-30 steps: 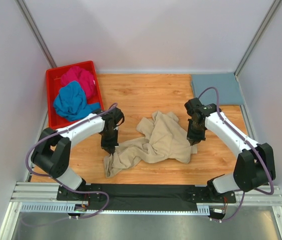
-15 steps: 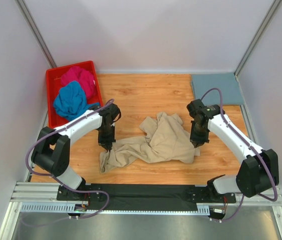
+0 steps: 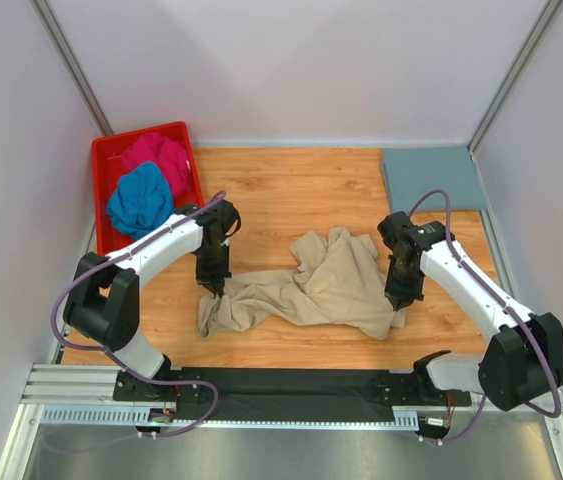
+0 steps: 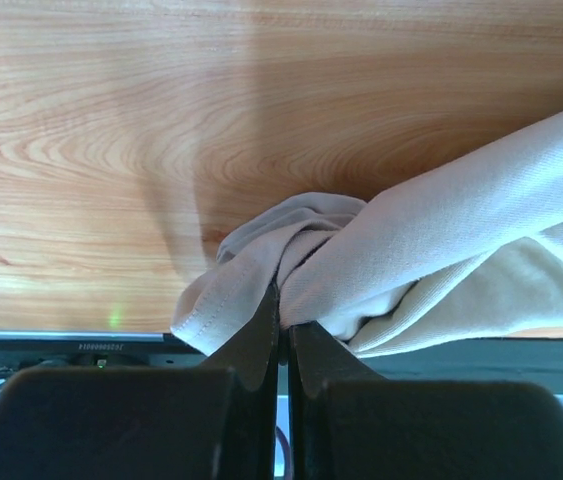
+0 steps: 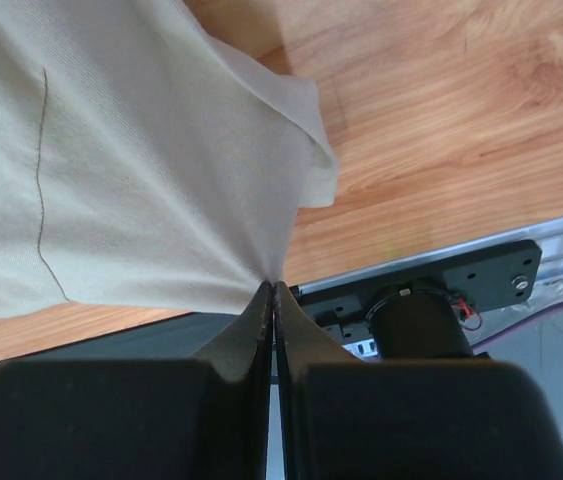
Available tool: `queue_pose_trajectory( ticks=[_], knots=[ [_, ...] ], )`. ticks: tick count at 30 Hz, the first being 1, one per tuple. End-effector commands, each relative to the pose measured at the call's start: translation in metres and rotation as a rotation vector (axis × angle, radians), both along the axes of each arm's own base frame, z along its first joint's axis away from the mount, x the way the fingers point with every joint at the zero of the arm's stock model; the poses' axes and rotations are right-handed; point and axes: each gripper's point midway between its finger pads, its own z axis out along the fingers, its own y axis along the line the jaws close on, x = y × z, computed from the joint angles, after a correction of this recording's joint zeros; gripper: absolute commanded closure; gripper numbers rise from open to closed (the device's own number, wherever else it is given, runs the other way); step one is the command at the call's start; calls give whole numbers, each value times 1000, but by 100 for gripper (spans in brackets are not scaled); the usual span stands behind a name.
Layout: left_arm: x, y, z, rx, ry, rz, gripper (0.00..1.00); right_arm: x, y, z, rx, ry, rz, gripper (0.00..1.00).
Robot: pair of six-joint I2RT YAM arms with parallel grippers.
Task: Fold and stack the t-shirts
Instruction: Flatten the tshirt out
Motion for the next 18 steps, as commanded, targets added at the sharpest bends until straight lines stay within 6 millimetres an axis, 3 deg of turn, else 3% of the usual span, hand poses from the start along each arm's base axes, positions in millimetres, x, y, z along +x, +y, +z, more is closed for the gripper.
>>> queue_pose_trajectory(
  ticks=[1, 2, 4, 5, 7, 13, 14, 16, 18],
  knots=[
    [-6, 3, 5, -14, 6, -2, 98, -15, 2, 5, 30, 18, -77, 98],
    [-7, 4, 4, -10, 13, -4, 94, -10, 7, 10, 59, -7, -80, 91],
    [-7, 5, 4, -16, 14, -2, 72, 1, 18, 18, 109, -41, -63, 80],
    [-5, 5, 7, -19, 4, -2, 65, 13, 27, 22, 147, -66, -22, 72],
    [2, 3, 17, -61, -26, 19, 38, 51, 51, 40, 253, -186, 55, 64],
    [12, -3, 39, -217, -80, 93, 34, 150, 99, 53, 350, -354, 253, 57],
    [12, -3, 38, -220, -84, 92, 34, 161, 107, 42, 363, -326, 290, 57],
    [4, 1, 29, -217, -64, 93, 34, 189, 123, 50, 397, -359, 333, 57],
    [-7, 2, 14, -232, -14, 108, 34, 207, 142, 39, 448, -327, 382, 57]
  ],
)
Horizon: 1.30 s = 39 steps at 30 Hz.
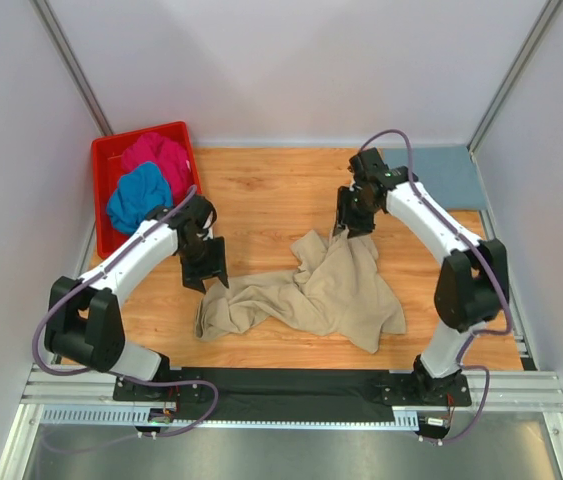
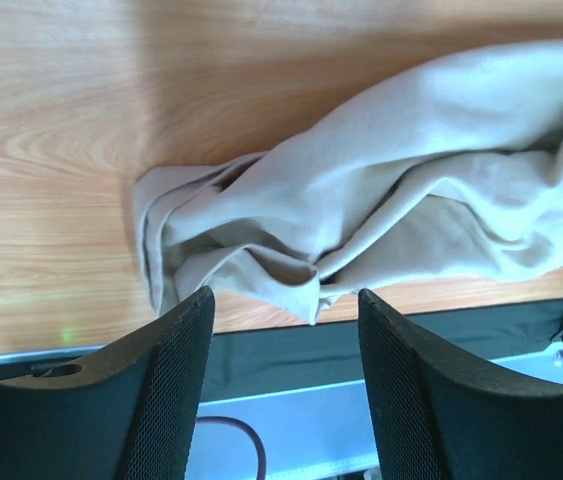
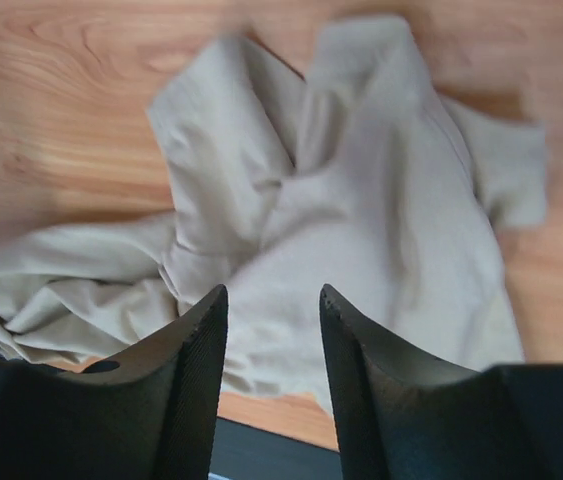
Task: Fold and stack the t-shirts
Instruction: Flatten the tshirt out
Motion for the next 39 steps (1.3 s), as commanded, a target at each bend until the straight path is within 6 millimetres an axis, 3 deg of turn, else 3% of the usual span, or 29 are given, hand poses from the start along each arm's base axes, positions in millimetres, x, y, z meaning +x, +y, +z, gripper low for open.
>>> queue_pose_trajectory(
  ticks=[1, 7, 11, 14, 18, 20, 22, 24, 30, 34, 36, 37, 38, 39],
  knots=[
    [-17, -4, -16, -69, 66, 7, 34, 43, 37, 4, 108, -81, 156, 55],
    [-29, 12, -38, -48, 123, 37, 35, 77, 59, -26, 116, -51, 181, 52],
    [-28, 19, -43, -14, 134, 30, 35, 76, 67, -61, 75, -1, 206, 52],
    [-27, 25, -50, 29, 155, 16, 37, 70, 60, -87, 18, 21, 210, 52],
    [-24, 36, -52, 87, 153, -5, 38, 68, 50, -100, -34, 19, 194, 53],
    [-24, 48, -54, 152, 154, -7, 39, 70, 50, -96, -34, 4, 187, 65],
    [-26, 60, -55, 200, 178, 2, 40, 72, 48, -89, -45, -22, 181, 90],
    [-27, 68, -58, 199, 195, 34, 40, 71, 40, -69, -60, -71, 146, 100],
    [-7, 72, -44, 168, 137, 89, 40, 59, 8, 6, -129, -218, 57, 100],
    [10, 67, -25, 143, 85, 98, 40, 26, -9, 56, -108, -299, 33, 100],
    [20, 64, -13, 125, 43, 101, 40, 3, -23, 42, -135, -257, 12, 100],
    [21, 62, -9, 112, 33, 101, 40, -9, -29, 52, -120, -281, -23, 100],
    [25, 59, -3, 96, 9, 101, 39, -28, -37, 27, -140, -218, -35, 100],
    [26, 57, 1, 81, -4, 99, 39, -40, -42, 22, -141, -201, -56, 100]
  ],
)
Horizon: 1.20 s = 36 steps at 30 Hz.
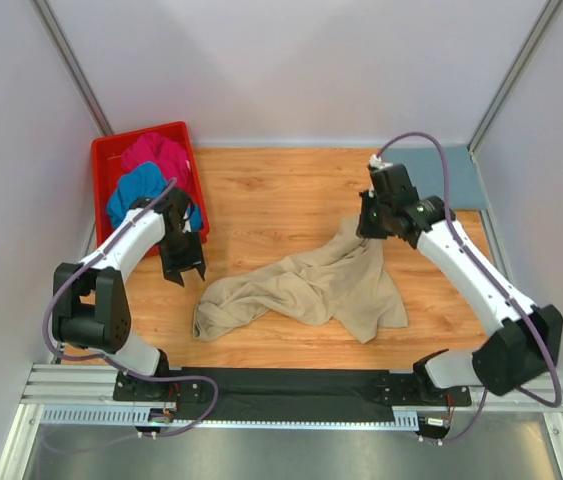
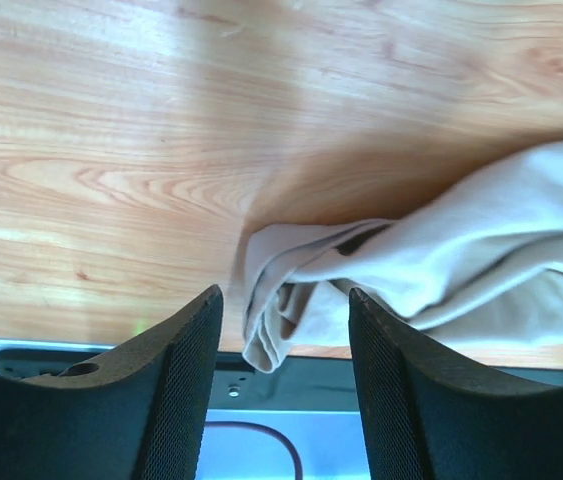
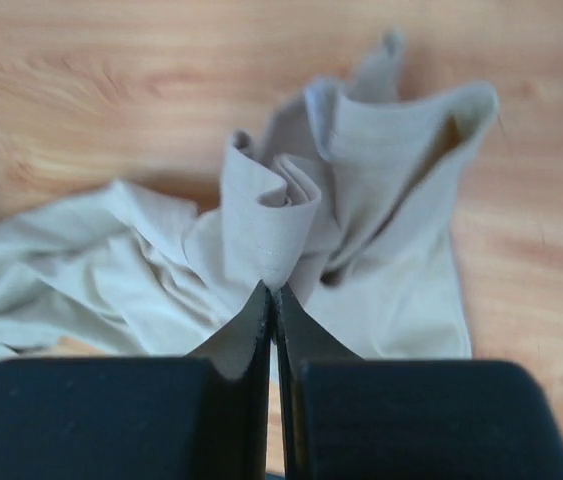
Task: Fold and stack the t-shirts
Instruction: Flatten the tshirt out
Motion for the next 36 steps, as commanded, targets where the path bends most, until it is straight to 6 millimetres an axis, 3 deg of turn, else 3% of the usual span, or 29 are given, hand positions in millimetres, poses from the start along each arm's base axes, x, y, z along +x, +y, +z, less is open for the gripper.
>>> queue_pose_trajectory(
  ticks=[1, 2, 3, 5, 6, 9, 10, 11, 12, 15, 16, 17, 18, 23, 24, 27, 29, 32, 33, 34, 36],
  knots=[
    [6, -10, 25, -67, -75, -23, 39, -52, -29, -51, -53, 163, -107, 100],
    [5, -13, 28, -89, -86, -27, 39, -65, -33, -47, -17, 150, -146, 100],
    [5, -16, 29, -106, -97, -30, 39, -88, -42, -73, -36, 222, -178, 100],
    [-2, -22, 26, -147, -79, -26, 38, -109, -50, -86, -23, 261, -235, 100],
    [-5, -24, 24, -159, -70, -21, 38, -130, -56, -100, -16, 320, -292, 100],
    [-14, -33, 13, -212, -33, -1, 38, -152, -61, -107, 10, 378, -359, 99],
    [-14, -35, 10, -222, -32, 1, 38, -154, -62, -108, 8, 382, -370, 93],
    [-19, -39, 6, -249, -11, 5, 38, -153, -63, -105, 8, 376, -382, 88],
    [-20, -42, 6, -268, -11, 8, 38, -155, -66, -102, 1, 388, -413, 75],
    [-19, -59, 7, -373, -19, 21, 39, -138, -65, -77, 5, 377, -478, 56],
    [-19, -60, 7, -381, -21, 29, 39, -134, -64, -79, -4, 421, -523, 52],
    [-20, -60, 9, -383, -33, 33, 39, -124, -60, -65, 20, 414, -555, 50],
    [-18, -60, 11, -383, -44, 35, 39, -130, -61, -64, 2, 456, -581, 48],
    [-13, -56, 18, -357, -73, 24, 38, -129, -61, -80, 59, 570, -728, 44],
    [-14, -56, 18, -354, -68, 19, 38, -119, -60, -84, 86, 542, -714, 44],
    [-16, -54, 16, -347, -56, 8, 38, -104, -59, -95, 108, 507, -548, 46],
    [-19, -53, 14, -343, -49, -2, 38, -104, -67, -104, 50, 506, -445, 46],
    [-22, -53, 13, -342, -52, -11, 38, -107, -59, -121, 109, 522, -348, 46],
    [-22, -52, 12, -341, -55, -13, 38, -99, -53, -121, 143, 471, -294, 46],
    [-22, -52, 11, -341, -55, -12, 38, -106, -45, -128, 181, 493, -254, 46],
    [-22, -54, 12, -349, -51, -8, 38, -103, -36, -128, 232, 460, -197, 46]
  ],
)
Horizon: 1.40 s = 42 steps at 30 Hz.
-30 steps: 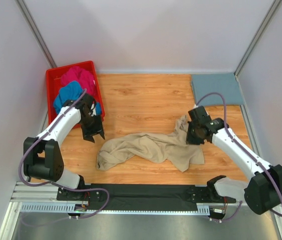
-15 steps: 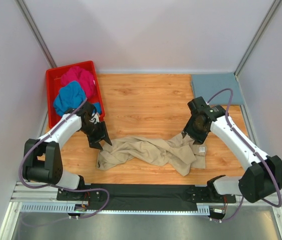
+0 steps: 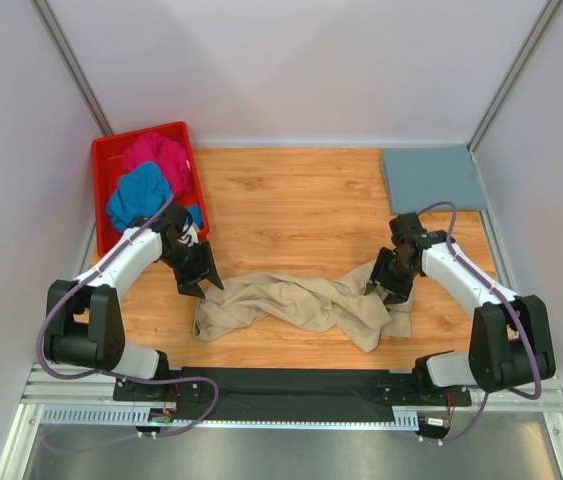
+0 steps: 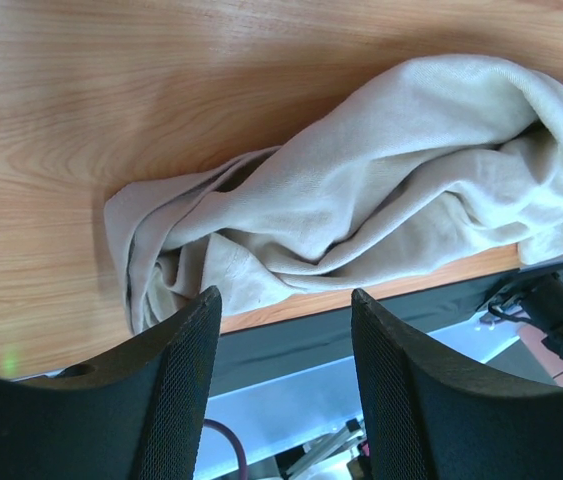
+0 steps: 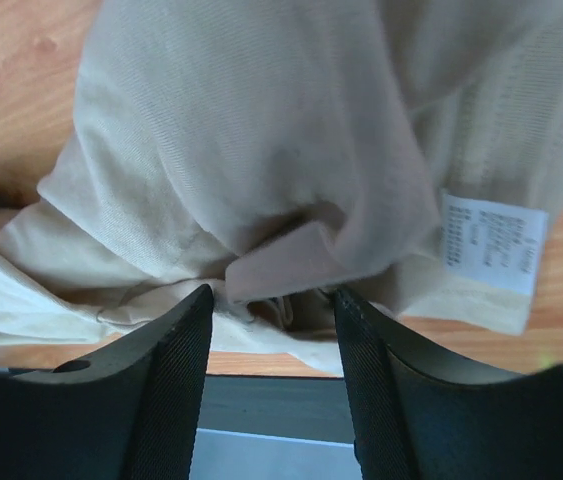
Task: Fold and stack the t-shirts
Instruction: Flatten the tshirt out
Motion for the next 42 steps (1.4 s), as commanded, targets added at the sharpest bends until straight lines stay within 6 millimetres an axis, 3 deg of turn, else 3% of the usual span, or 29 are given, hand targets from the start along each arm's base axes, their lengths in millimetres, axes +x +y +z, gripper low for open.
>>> queue_pose_trajectory(
  ticks=[1, 8, 17, 21, 25, 28, 32, 35, 39, 42],
  knots=[
    [2, -3, 7, -26, -30, -13, 38, 17, 26, 6, 154, -153, 156, 47],
    [4, -3, 8, -25, -37, -7, 39, 2, 33, 33, 228, -263, 235, 52],
    [6, -4, 8, -27, -45, -3, 39, -40, 33, 25, 276, -182, 194, 57],
    [6, -5, 7, -36, -44, 2, 39, -36, 30, 31, 252, -172, 155, 58],
    [8, -5, 9, -36, -57, -2, 39, -41, 43, 38, 283, -138, 139, 61],
    [10, -8, 5, -46, -48, 11, 39, -53, 52, 40, 278, -102, 130, 67],
    [12, -13, 4, -75, -43, 24, 39, -72, 41, 33, 171, -35, 97, 85],
    [12, -9, 3, -53, -47, 24, 39, -75, 31, 33, 112, -46, 98, 97],
    [10, -5, -1, -26, -36, 26, 39, -81, 30, 40, 120, -66, 124, 96],
    [8, -5, -4, -29, -19, 24, 40, -95, 29, 42, 131, -5, 98, 85]
  ],
)
